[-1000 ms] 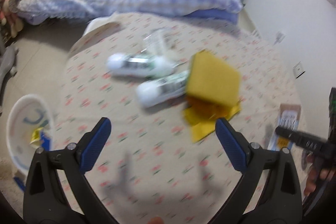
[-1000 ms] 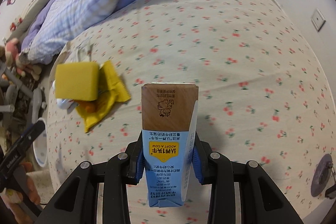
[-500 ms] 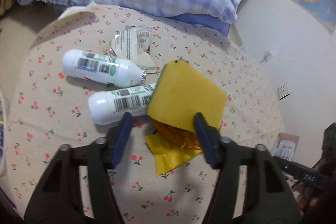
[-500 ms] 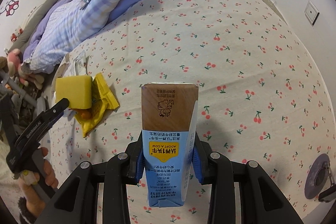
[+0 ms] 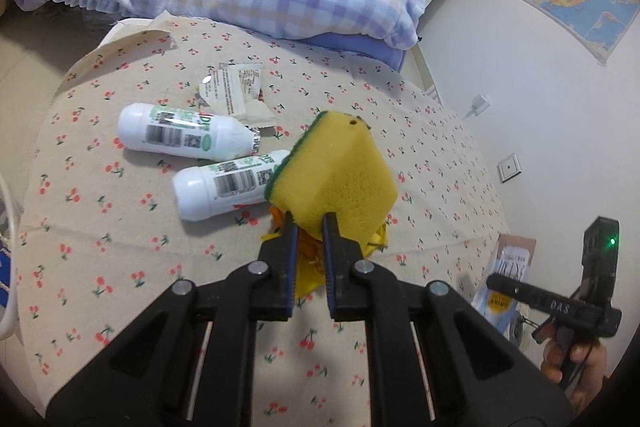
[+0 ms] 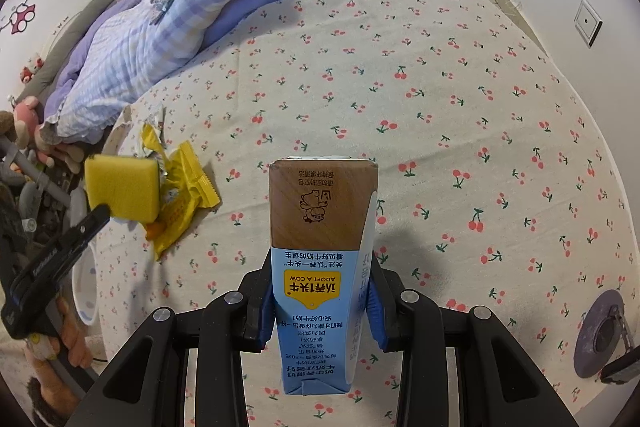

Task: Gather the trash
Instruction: 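Carry the yellow sponge over the bin with the left tool while the right tool holds the carton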

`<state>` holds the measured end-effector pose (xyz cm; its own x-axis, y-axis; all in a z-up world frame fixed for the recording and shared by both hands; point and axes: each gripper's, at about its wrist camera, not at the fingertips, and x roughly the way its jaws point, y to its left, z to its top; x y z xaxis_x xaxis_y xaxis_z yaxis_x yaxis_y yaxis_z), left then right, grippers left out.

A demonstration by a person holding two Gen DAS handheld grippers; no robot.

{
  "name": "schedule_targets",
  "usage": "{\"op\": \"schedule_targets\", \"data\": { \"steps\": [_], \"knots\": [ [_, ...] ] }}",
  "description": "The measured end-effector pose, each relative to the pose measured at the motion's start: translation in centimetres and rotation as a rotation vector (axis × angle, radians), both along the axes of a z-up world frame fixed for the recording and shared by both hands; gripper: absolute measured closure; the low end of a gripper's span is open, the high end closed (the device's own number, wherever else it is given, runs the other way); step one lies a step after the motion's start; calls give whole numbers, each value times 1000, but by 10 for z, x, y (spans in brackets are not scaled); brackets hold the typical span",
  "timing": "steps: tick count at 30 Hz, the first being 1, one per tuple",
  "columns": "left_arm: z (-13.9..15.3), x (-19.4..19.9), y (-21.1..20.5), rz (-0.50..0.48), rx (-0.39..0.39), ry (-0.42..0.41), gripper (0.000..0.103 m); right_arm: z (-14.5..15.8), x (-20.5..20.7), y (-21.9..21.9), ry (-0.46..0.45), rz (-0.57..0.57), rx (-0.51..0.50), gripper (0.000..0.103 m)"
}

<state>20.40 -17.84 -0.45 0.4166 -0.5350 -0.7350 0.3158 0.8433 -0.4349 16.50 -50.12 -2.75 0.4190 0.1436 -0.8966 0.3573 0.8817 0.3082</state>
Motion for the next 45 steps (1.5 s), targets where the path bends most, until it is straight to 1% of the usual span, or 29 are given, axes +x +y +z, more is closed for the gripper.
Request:
{"op": "schedule_targets", "data": {
  "steps": [5, 13, 22, 34, 40, 45],
  "knots": [
    [10, -11, 21, -5, 8, -10, 92, 9, 2, 10, -22, 8, 12, 65],
    [23, -21, 67, 26, 5, -22, 92, 18, 12, 41, -40, 46, 13, 65],
    [24, -27, 123, 95, 57, -35, 92, 24, 27, 95, -50, 127, 6, 65],
    [20, -39, 209, 237, 124, -39, 92, 29, 53, 163, -54, 228, -1, 65],
    [11, -43, 253, 328, 164, -17, 92, 30, 65, 199, -57, 281, -2, 65],
    [4, -44, 275, 386, 203, 4, 91, 30, 74, 227, -59, 312, 8, 65]
  ]
}}
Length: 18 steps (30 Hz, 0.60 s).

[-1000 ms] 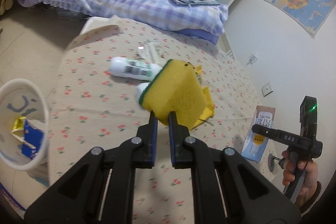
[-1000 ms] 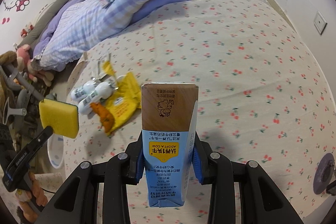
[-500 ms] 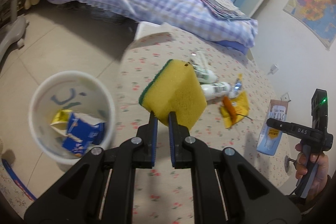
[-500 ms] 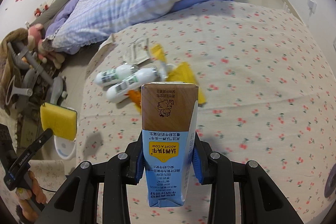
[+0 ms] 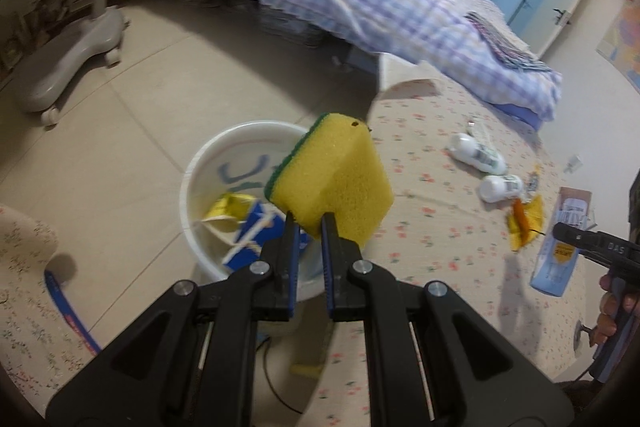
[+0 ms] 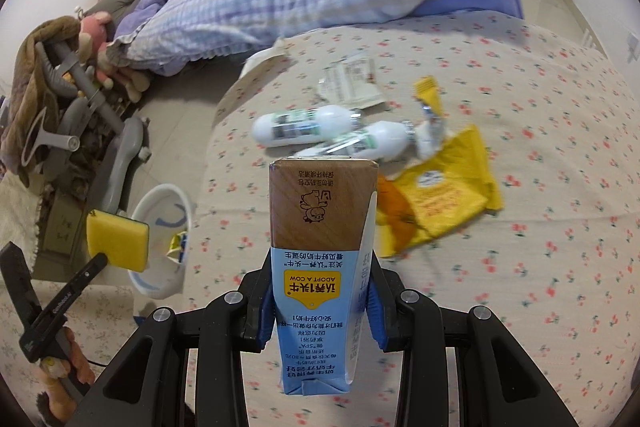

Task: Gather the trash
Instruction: 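Carry the yellow sponge over the bin with the left tool while the right tool holds the carton, then drop the sponge into the bin with the left tool while the right tool drops the milk carton in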

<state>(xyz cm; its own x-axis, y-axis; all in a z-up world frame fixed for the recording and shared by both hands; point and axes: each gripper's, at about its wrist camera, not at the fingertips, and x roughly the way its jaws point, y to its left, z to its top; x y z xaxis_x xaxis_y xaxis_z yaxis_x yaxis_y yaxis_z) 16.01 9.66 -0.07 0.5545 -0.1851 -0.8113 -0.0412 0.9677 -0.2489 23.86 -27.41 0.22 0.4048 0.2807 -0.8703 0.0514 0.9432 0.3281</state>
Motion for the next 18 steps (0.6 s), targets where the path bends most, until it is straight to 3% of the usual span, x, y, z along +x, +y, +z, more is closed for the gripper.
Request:
{"op": "schedule_targets", "data": {
  "steps": [9, 10, 12, 13, 14, 18],
  "knots": [
    [-11, -1, 20, 55, 99, 32, 91, -2, 9, 41, 0, 49, 4, 65],
    [-11, -1, 22, 60, 110, 36, 84, -3, 10, 46, -1, 54, 5, 65],
    [-14, 2, 26, 55, 122, 66, 52, -4, 13, 56, -4, 67, 3, 65],
    [-15, 1, 28, 62, 129, 79, 26, -4, 14, 60, -5, 74, 0, 65],
    [-15, -1, 29, 74, 137, 81, 17, -4, 15, 64, -7, 81, -3, 65],
    [-18, -5, 36, 97, 187, 126, 17, -6, 18, 86, -16, 115, 2, 65]
  ]
}}
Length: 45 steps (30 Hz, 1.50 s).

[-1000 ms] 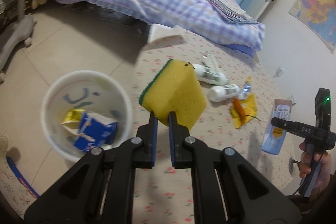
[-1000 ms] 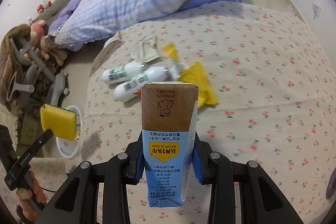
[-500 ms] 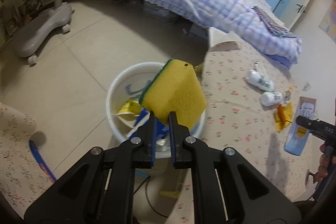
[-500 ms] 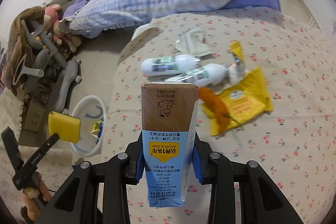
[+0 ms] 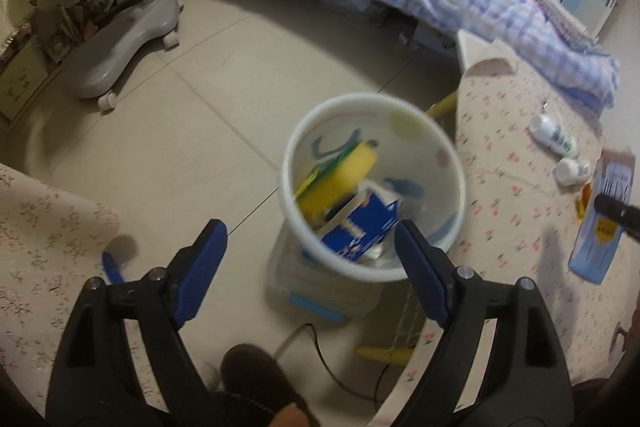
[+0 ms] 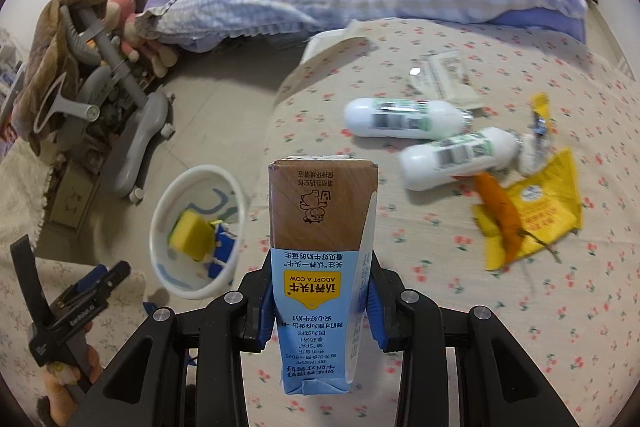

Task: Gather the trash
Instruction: 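Drop the sponge into the bin with the left tool while the right tool drops the milk carton in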

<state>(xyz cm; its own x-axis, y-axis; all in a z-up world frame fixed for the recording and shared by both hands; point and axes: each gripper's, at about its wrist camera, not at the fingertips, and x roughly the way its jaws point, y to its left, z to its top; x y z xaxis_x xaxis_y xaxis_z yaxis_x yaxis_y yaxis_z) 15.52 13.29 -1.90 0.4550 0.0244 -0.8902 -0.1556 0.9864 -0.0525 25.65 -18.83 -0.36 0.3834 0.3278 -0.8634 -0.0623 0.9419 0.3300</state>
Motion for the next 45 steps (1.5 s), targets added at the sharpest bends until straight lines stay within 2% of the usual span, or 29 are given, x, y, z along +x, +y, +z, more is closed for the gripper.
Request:
{"op": "schedule_targets", "data": {
  "steps": [6, 19, 25, 26, 27, 29, 37, 42, 45],
  "knots": [
    [0, -7, 14, 42, 57, 31, 11, -1, 9, 40, -24, 57, 16, 65],
    [2, -15, 38, 90, 17, 53, 9, -14, 31, 117, -54, 152, 83, 65],
    [3, -16, 41, 95, 16, 52, 9, -22, 38, 139, -51, 159, 107, 64],
    [3, -16, 41, 96, 14, 53, 9, -23, 40, 140, -46, 156, 117, 61],
    [3, -16, 42, 97, 13, 53, 9, -25, 41, 142, -34, 152, 129, 47],
    [3, -16, 42, 96, 12, 52, 9, -26, 43, 139, -18, 130, 153, 29],
    [3, -16, 41, 88, 14, 49, 9, -20, 38, 126, -22, 113, 133, 28],
    [4, -16, 36, 70, 7, 54, 9, -14, 30, 114, -35, 106, 82, 26],
    [3, -16, 31, 57, -19, 59, 3, -14, 24, 102, -29, 93, 66, 24]
  ]
}}
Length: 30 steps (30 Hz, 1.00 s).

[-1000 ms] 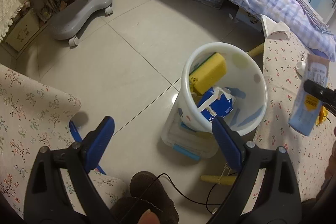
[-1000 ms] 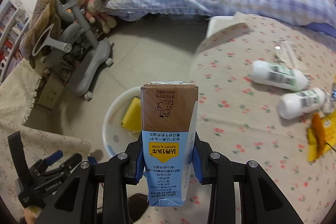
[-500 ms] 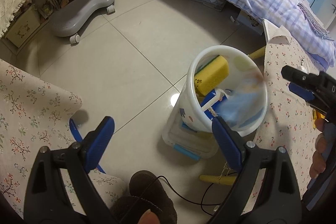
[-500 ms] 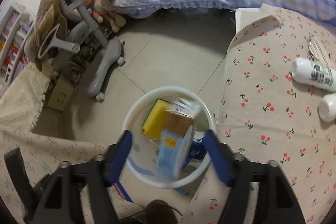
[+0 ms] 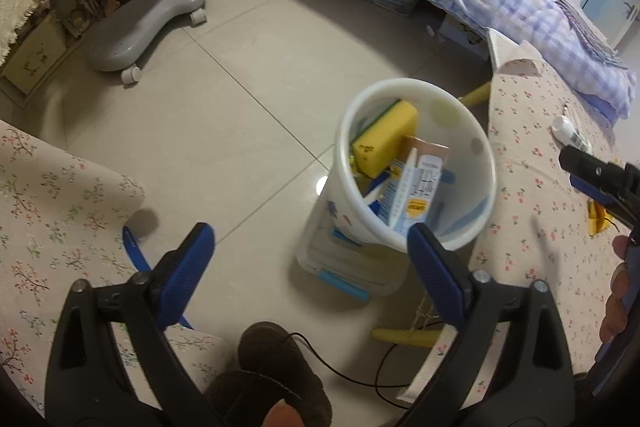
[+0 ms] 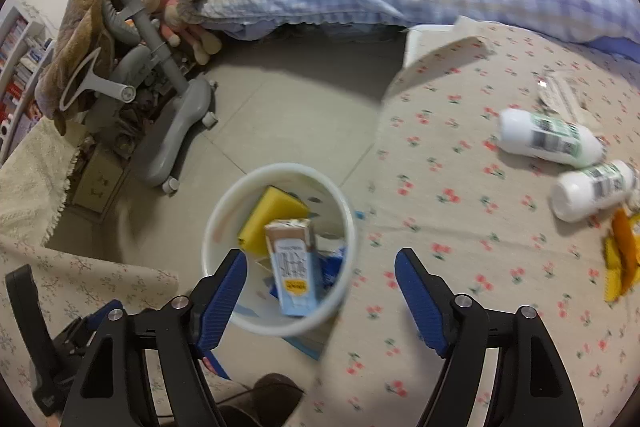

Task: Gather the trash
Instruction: 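Drop the sponge into the bin with the left tool while the right tool drops the milk carton in, then grasp the orange peel with the right tool while the left tool grasps a white yogurt bottle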

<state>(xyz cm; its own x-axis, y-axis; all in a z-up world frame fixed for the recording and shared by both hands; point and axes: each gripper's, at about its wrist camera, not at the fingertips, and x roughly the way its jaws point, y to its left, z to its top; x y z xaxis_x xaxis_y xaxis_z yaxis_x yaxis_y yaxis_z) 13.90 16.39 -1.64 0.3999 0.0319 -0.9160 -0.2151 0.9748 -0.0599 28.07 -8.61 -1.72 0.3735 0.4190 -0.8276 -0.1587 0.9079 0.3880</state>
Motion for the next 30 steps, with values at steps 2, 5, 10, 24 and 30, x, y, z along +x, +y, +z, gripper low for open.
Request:
{"op": "schedule_targets", "data": {
  "steps": [2, 5, 10, 24, 30],
  "knots": [
    [-1, 0, -4, -11, -10, 3, 2, 0, -4, -11, 7, -13, -18, 23],
    [-2, 1, -10, -28, -6, 10, 2, 2, -10, -30, 5, -37, -53, 20],
    [-4, 2, -19, -45, -7, 20, 2, 7, -15, -79, 3, -120, -112, 16],
    [-5, 9, -54, -107, -36, 37, 2, -4, -3, -212, 81, -321, -90, 16],
    [-2, 11, -70, -134, -48, 34, 2, -29, 4, -230, 139, -318, -74, 28]
  ]
}}
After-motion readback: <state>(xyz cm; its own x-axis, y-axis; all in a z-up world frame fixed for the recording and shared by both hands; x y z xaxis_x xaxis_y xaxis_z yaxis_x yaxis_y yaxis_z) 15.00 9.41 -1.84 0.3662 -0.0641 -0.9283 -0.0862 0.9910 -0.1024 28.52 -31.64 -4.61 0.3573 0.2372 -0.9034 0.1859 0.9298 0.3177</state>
